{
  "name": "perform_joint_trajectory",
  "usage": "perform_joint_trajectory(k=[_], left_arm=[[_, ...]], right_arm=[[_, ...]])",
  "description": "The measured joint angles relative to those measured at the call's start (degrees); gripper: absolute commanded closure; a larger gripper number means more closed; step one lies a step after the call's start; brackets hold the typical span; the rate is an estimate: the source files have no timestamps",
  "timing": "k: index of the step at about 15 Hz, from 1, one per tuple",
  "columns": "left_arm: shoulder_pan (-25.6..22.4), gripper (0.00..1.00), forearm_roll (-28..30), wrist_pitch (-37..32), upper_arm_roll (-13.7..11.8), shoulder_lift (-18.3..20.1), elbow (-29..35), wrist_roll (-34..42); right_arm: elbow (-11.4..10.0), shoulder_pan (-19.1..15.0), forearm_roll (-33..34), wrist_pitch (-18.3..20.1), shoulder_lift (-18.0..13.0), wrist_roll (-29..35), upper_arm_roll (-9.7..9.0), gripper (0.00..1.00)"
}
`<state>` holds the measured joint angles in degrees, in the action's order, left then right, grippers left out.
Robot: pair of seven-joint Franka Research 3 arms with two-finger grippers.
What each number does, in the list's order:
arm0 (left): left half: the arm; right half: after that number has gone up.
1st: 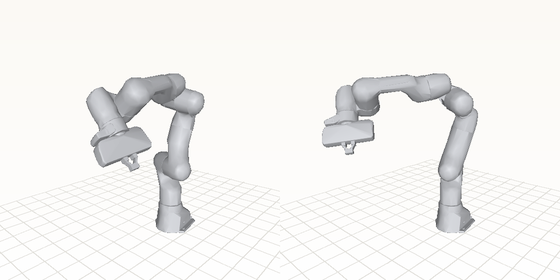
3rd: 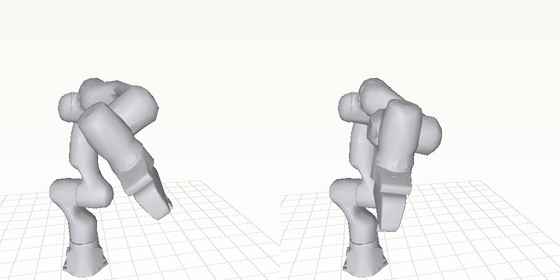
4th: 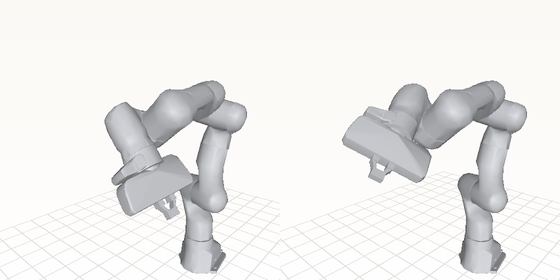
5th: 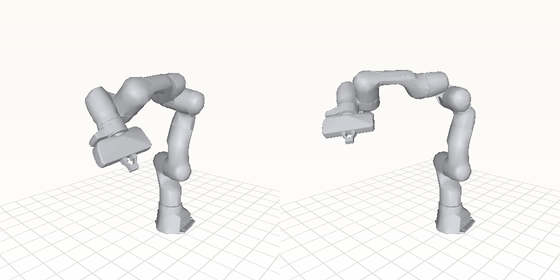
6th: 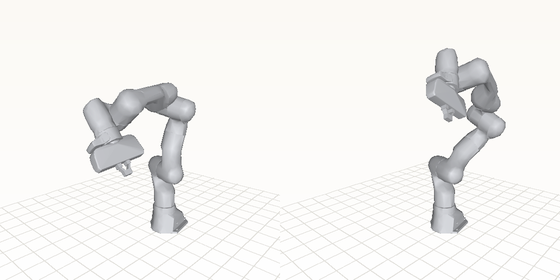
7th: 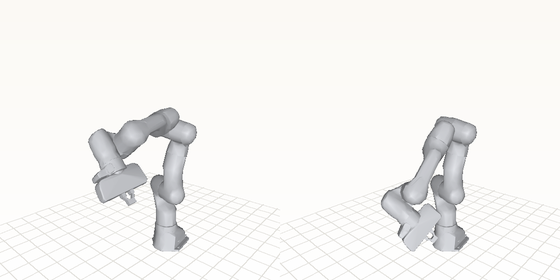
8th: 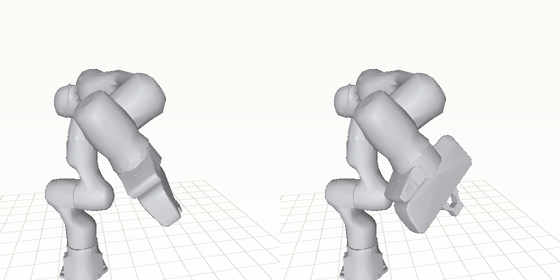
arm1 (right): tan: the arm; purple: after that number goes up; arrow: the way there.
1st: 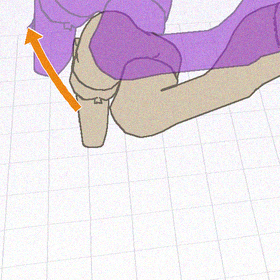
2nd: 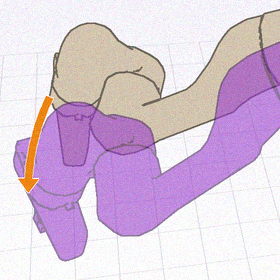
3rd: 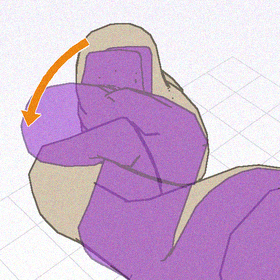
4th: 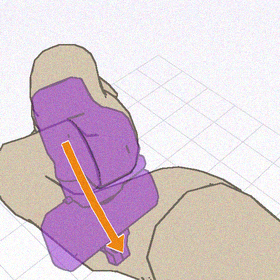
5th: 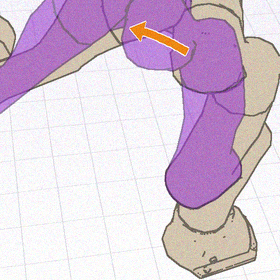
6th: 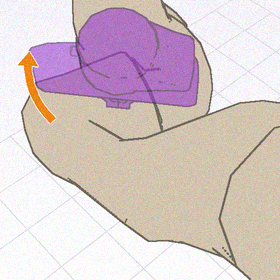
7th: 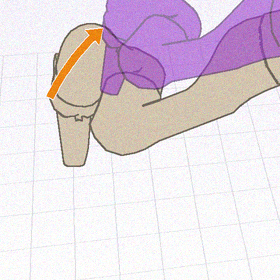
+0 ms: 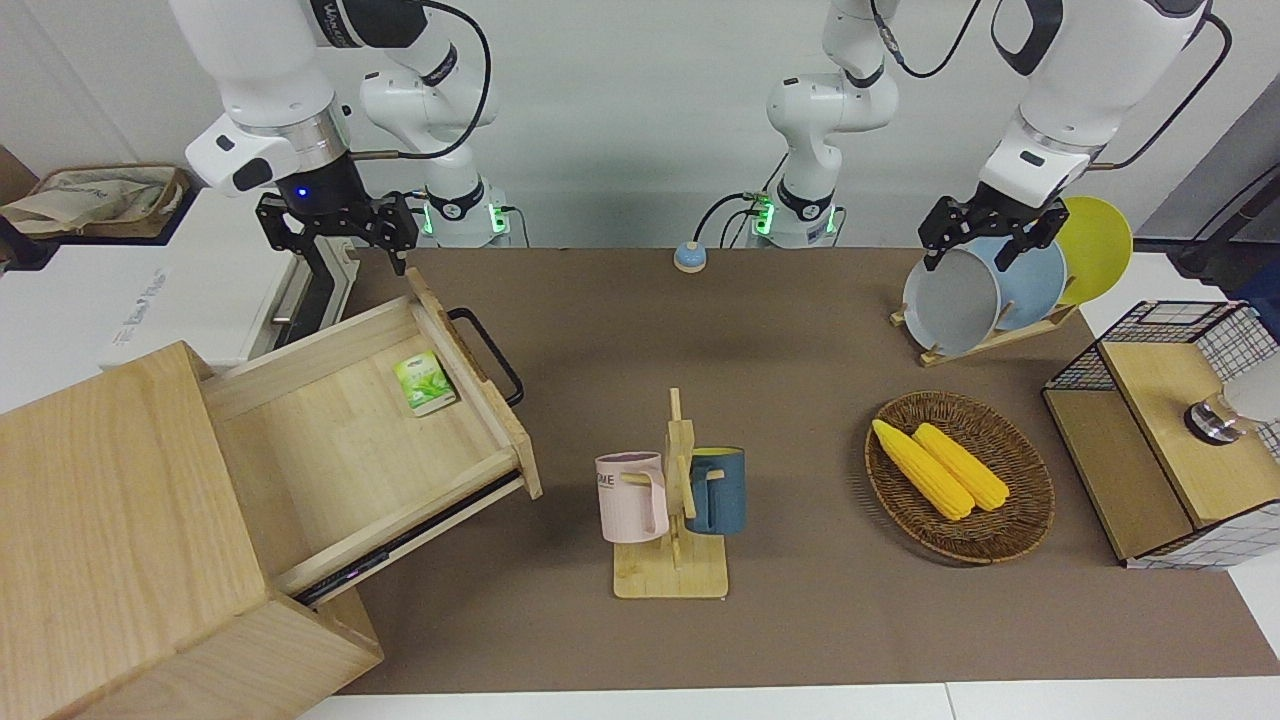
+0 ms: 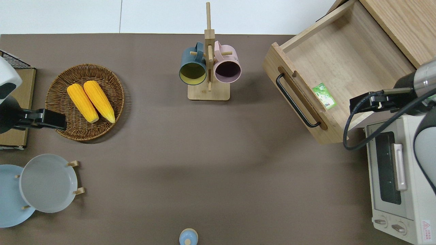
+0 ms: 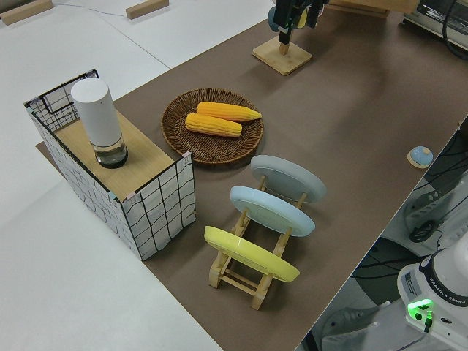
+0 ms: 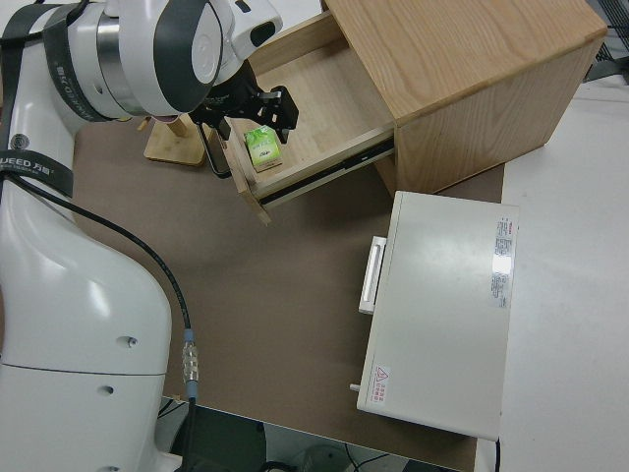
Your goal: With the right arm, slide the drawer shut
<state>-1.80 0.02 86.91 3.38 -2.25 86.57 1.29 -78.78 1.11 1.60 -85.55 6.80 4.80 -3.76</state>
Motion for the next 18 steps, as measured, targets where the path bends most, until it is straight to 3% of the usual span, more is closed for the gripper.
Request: perform_joint_trajectory(k=[13, 15, 18], left_arm=[[0.0, 0.01, 0.0, 0.0, 0.0, 0.0, 0.0, 0.0], [0.0, 0.01, 0.0, 0.0, 0.0, 0.0, 0.0, 0.0], [0.0, 0.01, 0.0, 0.0, 0.0, 0.0, 0.0, 0.0]], right_arm=[[0.0, 0.0, 0.3, 0.0, 0.0, -0.2, 0.0, 0.048], [0.0, 0.0, 0.4, 0.0, 0.0, -0.5, 0.0, 0.259], [0.0, 0.0, 0.4, 0.0, 0.0, -0.6, 0.0, 0.731]])
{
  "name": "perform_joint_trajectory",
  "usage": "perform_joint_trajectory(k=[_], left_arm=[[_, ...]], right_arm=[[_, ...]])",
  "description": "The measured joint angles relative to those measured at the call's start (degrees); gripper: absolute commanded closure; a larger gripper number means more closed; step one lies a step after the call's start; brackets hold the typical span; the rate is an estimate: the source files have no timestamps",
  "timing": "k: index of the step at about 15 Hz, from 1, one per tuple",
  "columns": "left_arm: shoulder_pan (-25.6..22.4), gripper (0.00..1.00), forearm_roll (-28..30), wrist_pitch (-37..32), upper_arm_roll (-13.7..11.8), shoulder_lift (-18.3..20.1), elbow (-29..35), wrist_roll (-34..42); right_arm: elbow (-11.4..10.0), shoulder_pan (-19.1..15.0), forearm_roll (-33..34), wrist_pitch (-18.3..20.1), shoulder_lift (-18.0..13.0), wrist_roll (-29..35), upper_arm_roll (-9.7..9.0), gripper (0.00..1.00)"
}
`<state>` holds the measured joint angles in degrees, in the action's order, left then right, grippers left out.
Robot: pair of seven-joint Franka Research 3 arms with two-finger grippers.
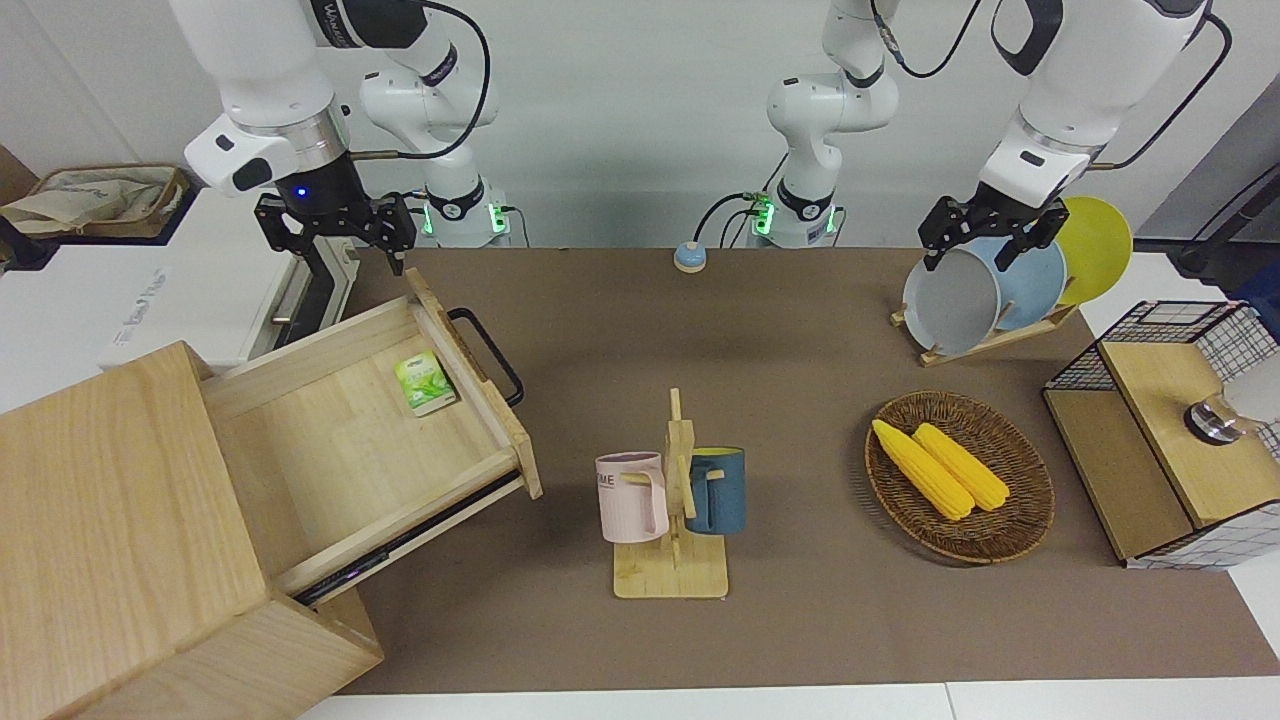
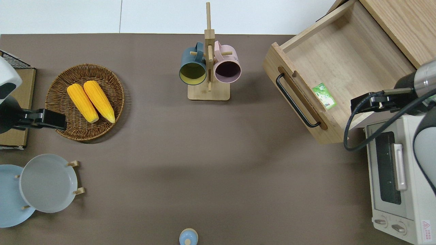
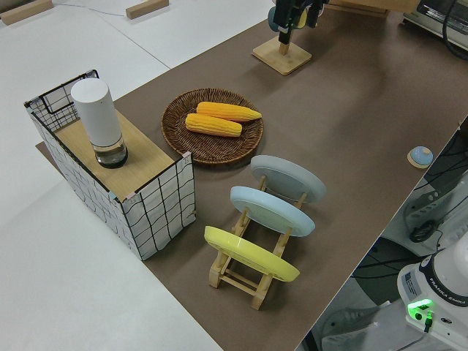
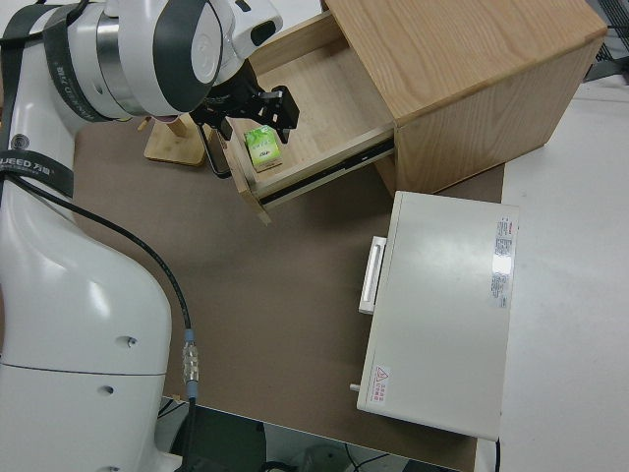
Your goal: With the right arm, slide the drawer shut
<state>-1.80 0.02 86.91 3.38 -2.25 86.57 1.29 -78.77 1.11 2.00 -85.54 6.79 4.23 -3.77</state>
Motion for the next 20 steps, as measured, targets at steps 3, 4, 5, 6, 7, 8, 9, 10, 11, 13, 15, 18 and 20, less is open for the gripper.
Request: perform_joint_trajectory(k=[3, 4, 5, 6, 7, 8, 9, 10, 11, 13, 15, 18, 20], left_arm=[[0.0, 0.01, 0.0, 0.0, 0.0, 0.0, 0.0, 0.0], [0.0, 0.01, 0.0, 0.0, 0.0, 0.0, 0.0, 0.0], [0.0, 0.01, 0.0, 0.0, 0.0, 0.0, 0.0, 0.0], [0.0, 0.01, 0.0, 0.0, 0.0, 0.0, 0.0, 0.0], [0.0, 0.01, 0.0, 0.0, 0.0, 0.0, 0.0, 0.0], [0.0, 0.01, 0.0, 0.0, 0.0, 0.0, 0.0, 0.0], [0.0, 0.01, 0.0, 0.0, 0.0, 0.0, 0.0, 0.0], [0.0, 0.01, 0.0, 0.0, 0.0, 0.0, 0.0, 0.0], [0.0, 0.01, 0.0, 0.0, 0.0, 0.0, 0.0, 0.0], [0.0, 0.01, 0.0, 0.0, 0.0, 0.0, 0.0, 0.0], [0.0, 0.01, 0.0, 0.0, 0.0, 0.0, 0.0, 0.0], [0.0, 0.01, 0.0, 0.0, 0.0, 0.0, 0.0, 0.0], [0.0, 0.01, 0.0, 0.0, 0.0, 0.0, 0.0, 0.0]], right_arm=[[0.0, 0.0, 0.0, 0.0, 0.0, 0.0, 0.0, 1.0], [0.0, 0.0, 0.0, 0.0, -0.1, 0.0, 0.0, 1.0], [0.0, 0.0, 0.0, 0.0, -0.1, 0.0, 0.0, 1.0], [0.0, 0.0, 0.0, 0.0, -0.1, 0.0, 0.0, 1.0], [0.0, 0.0, 0.0, 0.0, -0.1, 0.0, 0.0, 1.0], [0.0, 0.0, 0.0, 0.0, -0.1, 0.0, 0.0, 1.0], [0.0, 0.0, 0.0, 0.0, -0.1, 0.0, 0.0, 1.0], [0.0, 0.0, 0.0, 0.0, -0.1, -0.1, -0.01, 1.0], [0.0, 0.0, 0.0, 0.0, -0.1, -0.1, -0.03, 1.0], [0.1, 0.0, 0.0, 0.1, -0.2, -0.1, -0.17, 1.0], [0.2, 0.0, 0.0, 0.5, -0.4, -0.1, -0.31, 1.0], [0.9, 0.4, 0.0, 0.9, -1.9, -0.1, -0.94, 1.0], [1.0, 1.3, 0.0, 1.9, -3.2, 0.1, -1.16, 1.0]])
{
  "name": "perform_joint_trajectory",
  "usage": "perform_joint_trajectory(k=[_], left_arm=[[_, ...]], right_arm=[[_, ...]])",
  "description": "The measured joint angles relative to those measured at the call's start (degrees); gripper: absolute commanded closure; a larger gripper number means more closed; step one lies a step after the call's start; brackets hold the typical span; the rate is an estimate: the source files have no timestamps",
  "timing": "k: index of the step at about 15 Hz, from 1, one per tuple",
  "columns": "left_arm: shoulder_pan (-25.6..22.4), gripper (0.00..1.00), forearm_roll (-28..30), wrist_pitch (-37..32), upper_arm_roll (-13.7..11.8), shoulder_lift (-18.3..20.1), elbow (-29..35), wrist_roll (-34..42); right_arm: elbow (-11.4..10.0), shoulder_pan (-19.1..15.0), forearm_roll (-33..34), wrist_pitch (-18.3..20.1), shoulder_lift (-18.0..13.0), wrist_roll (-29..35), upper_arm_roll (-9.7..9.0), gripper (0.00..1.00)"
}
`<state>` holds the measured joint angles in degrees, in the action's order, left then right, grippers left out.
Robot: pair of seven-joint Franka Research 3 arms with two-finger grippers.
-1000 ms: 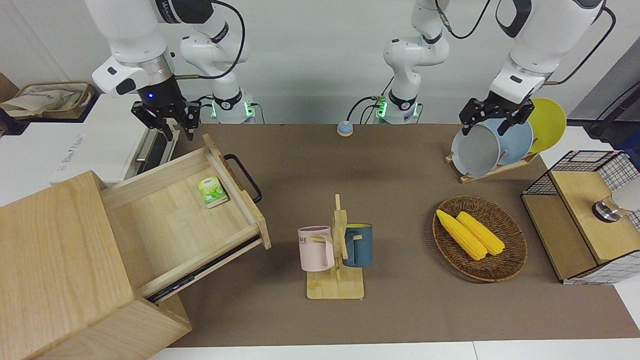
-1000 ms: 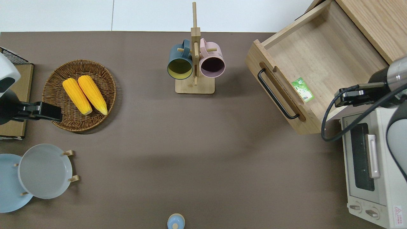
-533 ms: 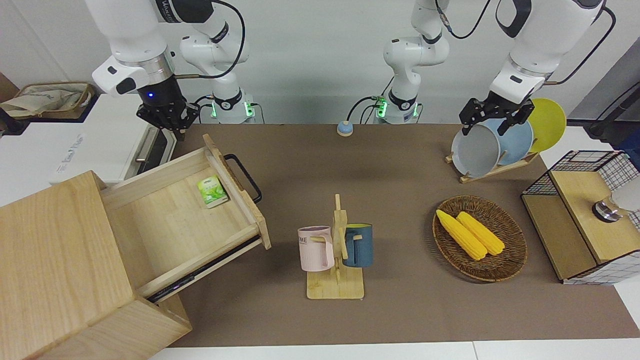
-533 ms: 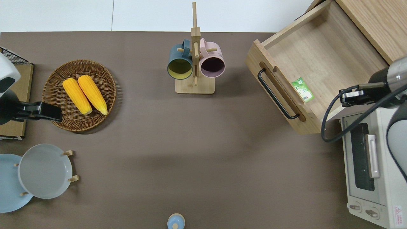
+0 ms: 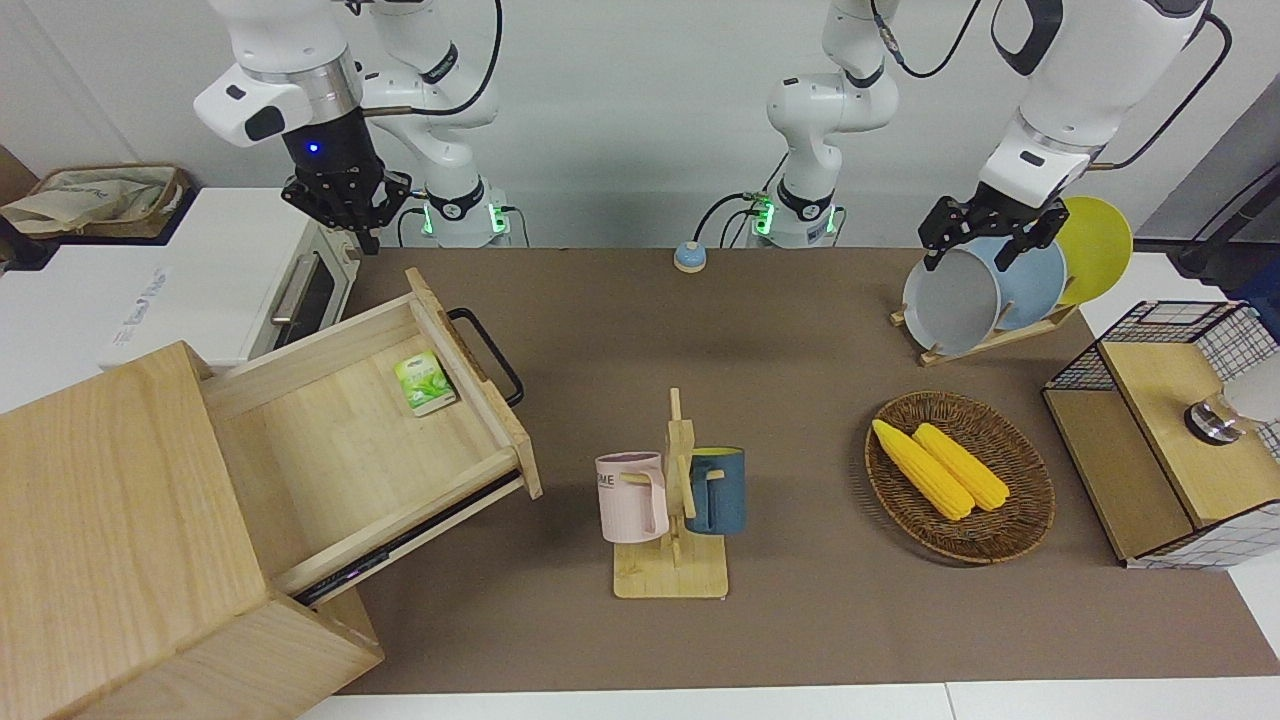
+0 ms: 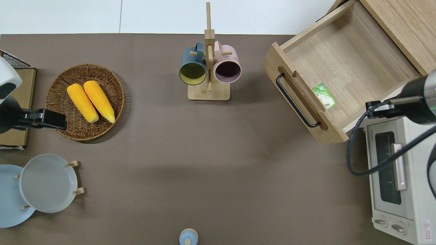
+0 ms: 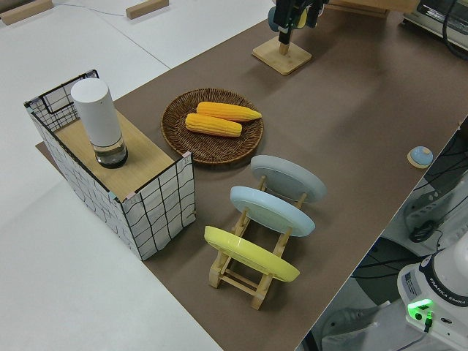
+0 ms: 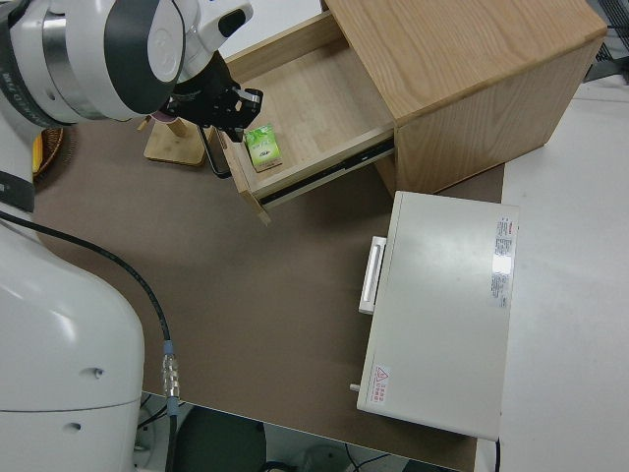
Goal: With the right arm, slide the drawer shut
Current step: 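Move the right gripper to the drawer's front handle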
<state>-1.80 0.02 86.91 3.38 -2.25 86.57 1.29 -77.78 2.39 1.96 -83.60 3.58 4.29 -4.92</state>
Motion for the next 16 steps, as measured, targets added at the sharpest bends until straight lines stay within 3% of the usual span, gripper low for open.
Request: perform_joint_trajectory(k=[3, 7, 16], left_arm=[[0.0, 0.01, 0.0, 0.0, 0.0, 0.0, 0.0, 0.0], [0.0, 0.01, 0.0, 0.0, 0.0, 0.0, 0.0, 0.0], [0.0, 0.01, 0.0, 0.0, 0.0, 0.0, 0.0, 0.0]], right_arm=[[0.0, 2.3, 0.0, 0.4, -0.6, 5.4, -0.07, 1.0], [-0.2, 7.4, 0.0, 0.4, 0.1, 18.5, -0.2, 1.0], [-0.4, 14.9, 0.0, -2.6, 5.0, 41.2, -0.32, 1.0]])
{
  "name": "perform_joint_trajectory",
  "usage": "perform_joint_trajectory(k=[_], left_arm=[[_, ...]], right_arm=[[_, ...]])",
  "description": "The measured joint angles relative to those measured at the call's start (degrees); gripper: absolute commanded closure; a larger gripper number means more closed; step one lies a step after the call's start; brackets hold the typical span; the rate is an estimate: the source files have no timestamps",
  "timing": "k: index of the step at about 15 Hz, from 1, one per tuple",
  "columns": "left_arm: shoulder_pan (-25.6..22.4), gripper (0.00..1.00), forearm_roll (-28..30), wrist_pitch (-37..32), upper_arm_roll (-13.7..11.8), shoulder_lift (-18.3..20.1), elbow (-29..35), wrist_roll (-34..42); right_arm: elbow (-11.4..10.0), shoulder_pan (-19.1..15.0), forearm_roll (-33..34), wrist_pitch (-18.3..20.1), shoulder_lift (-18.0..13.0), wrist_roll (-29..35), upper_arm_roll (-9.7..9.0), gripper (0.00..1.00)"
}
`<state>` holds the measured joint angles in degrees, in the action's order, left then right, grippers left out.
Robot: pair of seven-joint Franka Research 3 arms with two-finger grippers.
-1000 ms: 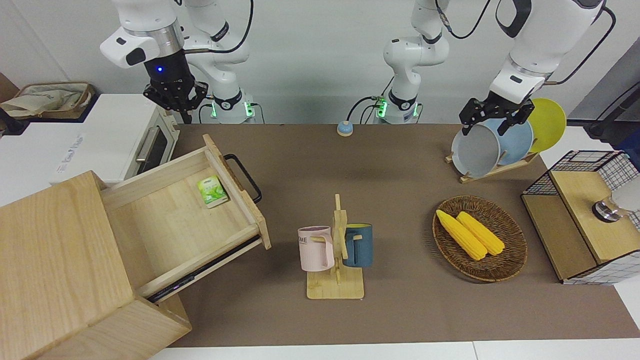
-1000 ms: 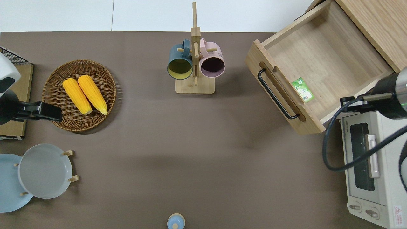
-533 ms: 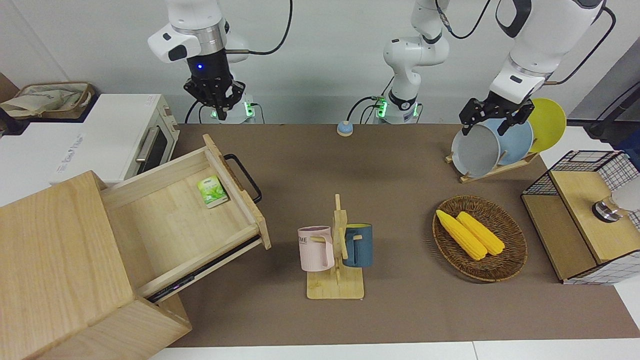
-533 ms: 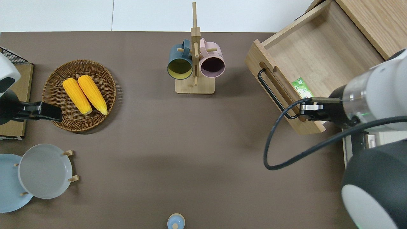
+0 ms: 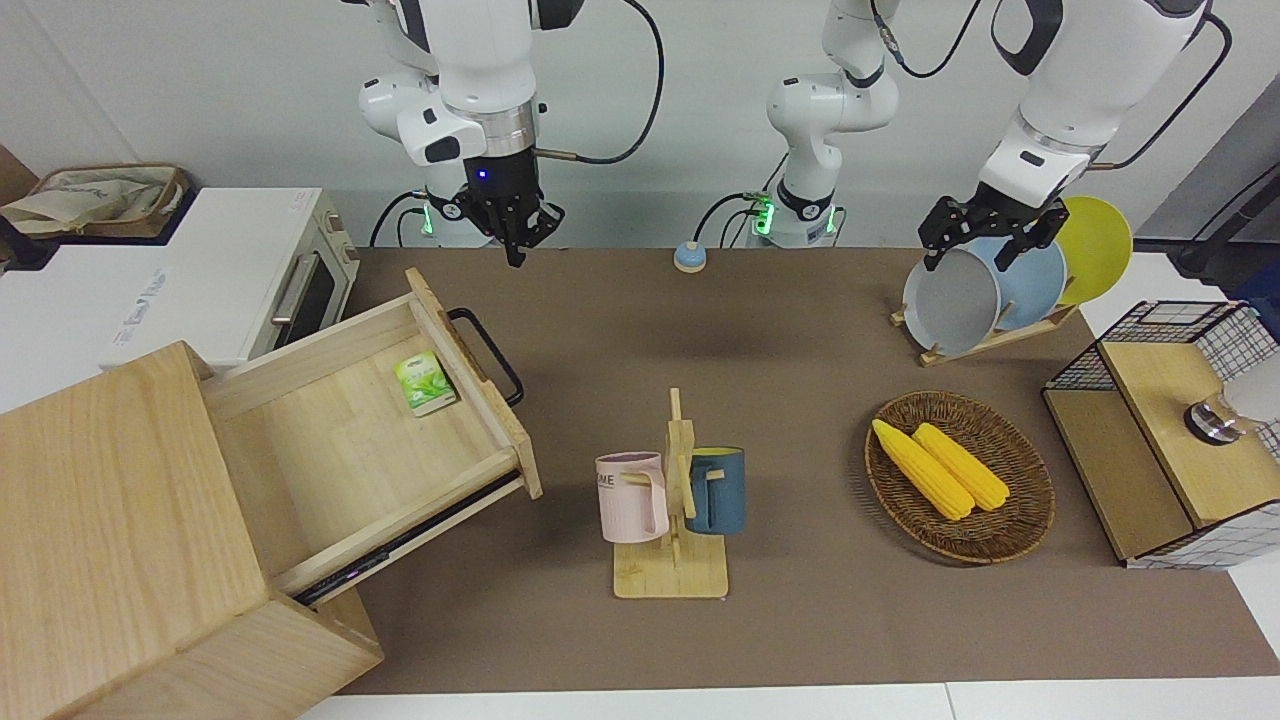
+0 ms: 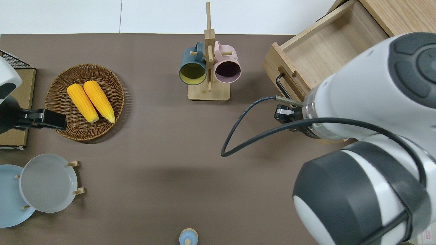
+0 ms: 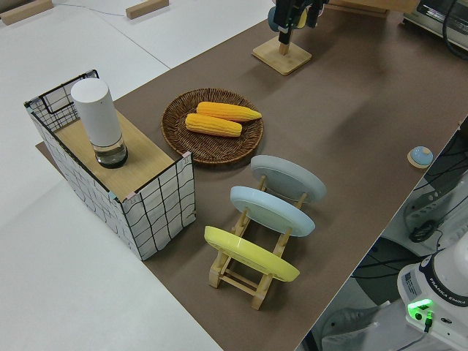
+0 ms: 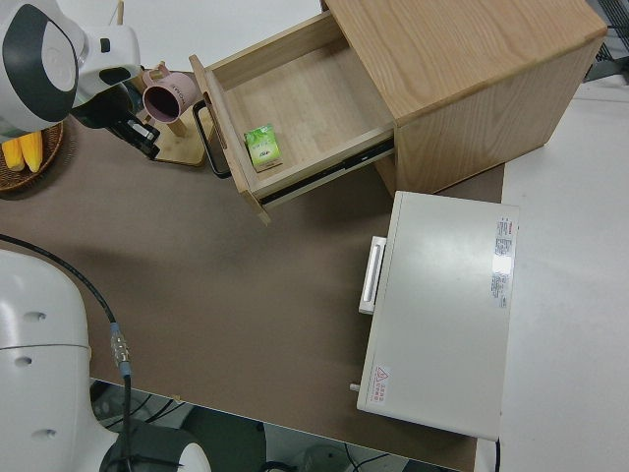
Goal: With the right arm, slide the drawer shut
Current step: 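Move the right gripper to the drawer's front handle, then push the drawer away from the robot with the right gripper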
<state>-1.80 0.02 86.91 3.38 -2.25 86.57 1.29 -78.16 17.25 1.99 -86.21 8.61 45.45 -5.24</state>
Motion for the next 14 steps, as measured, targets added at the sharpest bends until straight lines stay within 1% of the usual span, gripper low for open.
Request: perform_joint_trajectory(k=[1, 4, 10, 12, 14], left_arm=[[0.0, 0.01, 0.0, 0.0, 0.0, 0.0, 0.0, 0.0], [0.0, 0.01, 0.0, 0.0, 0.0, 0.0, 0.0, 0.0], [0.0, 0.01, 0.0, 0.0, 0.0, 0.0, 0.0, 0.0], [0.0, 0.01, 0.0, 0.0, 0.0, 0.0, 0.0, 0.0], [0.0, 0.01, 0.0, 0.0, 0.0, 0.0, 0.0, 0.0]], right_arm=[[0.0, 0.5, 0.0, -0.1, 0.6, 2.1, 0.04, 1.0], [-0.2, 2.6, 0.0, -1.8, 3.5, 11.6, 0.02, 1.0], [-0.5, 2.7, 0.0, -5.1, 7.6, 23.6, 0.4, 1.0], [-1.2, 2.5, 0.0, -6.9, 8.6, 27.0, 0.75, 1.0], [-2.5, 2.4, 0.0, -8.8, 9.2, 28.5, 1.22, 1.0]])
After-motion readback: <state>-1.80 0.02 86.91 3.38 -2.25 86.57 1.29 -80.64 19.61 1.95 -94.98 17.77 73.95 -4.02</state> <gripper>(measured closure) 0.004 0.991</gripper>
